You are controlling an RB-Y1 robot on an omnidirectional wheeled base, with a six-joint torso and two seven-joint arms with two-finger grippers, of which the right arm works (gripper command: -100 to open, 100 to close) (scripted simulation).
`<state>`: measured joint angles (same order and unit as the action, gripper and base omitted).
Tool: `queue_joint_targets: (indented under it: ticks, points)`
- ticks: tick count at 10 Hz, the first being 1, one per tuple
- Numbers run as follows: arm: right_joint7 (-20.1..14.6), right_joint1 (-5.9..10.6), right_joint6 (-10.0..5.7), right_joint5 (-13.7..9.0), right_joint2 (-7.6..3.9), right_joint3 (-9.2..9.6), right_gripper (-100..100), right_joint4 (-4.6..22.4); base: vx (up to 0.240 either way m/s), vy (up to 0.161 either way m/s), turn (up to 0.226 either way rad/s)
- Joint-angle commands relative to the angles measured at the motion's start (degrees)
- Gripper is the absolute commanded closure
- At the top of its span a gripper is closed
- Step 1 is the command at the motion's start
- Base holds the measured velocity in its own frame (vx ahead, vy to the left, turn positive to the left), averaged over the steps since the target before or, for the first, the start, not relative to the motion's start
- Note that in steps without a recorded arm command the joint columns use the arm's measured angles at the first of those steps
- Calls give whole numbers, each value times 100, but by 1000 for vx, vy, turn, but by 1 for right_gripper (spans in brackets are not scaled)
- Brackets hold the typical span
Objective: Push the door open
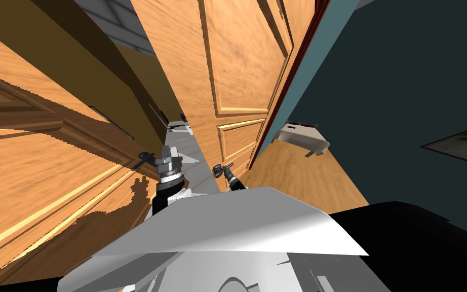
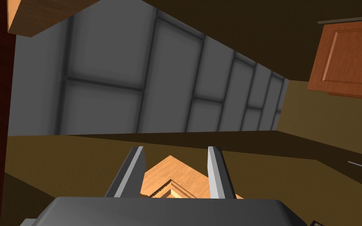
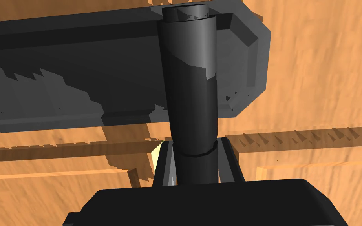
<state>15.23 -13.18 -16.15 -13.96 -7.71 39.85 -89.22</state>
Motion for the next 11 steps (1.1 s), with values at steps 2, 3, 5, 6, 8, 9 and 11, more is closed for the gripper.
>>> queue_joint_targets:
  ticks: [2, 3, 5, 6, 8, 9, 11]
  points:
    - [-4, -11, -12, -1, -3, 8, 100, -8, 0, 0, 0]
    - [2, 45, 3, 9, 32, -118, 100, 57, 52, 88, -41]
    - [4, 96, 7, 18, 69, -249, 100, 121, 105, 174, -82]
    - [4, 116, 9, 22, 85, -302, 100, 146, 114, 150, -64]
    - [7, 183, 14, 34, 139, -475, 100, 230, 110, 187, -71]
    - [9, 233, 18, 43, 182, -606, 100, 294, 148, 153, -92]
    - [11, 286, 22, 53, 231, -743, 100, 361, 123, 125, -51]
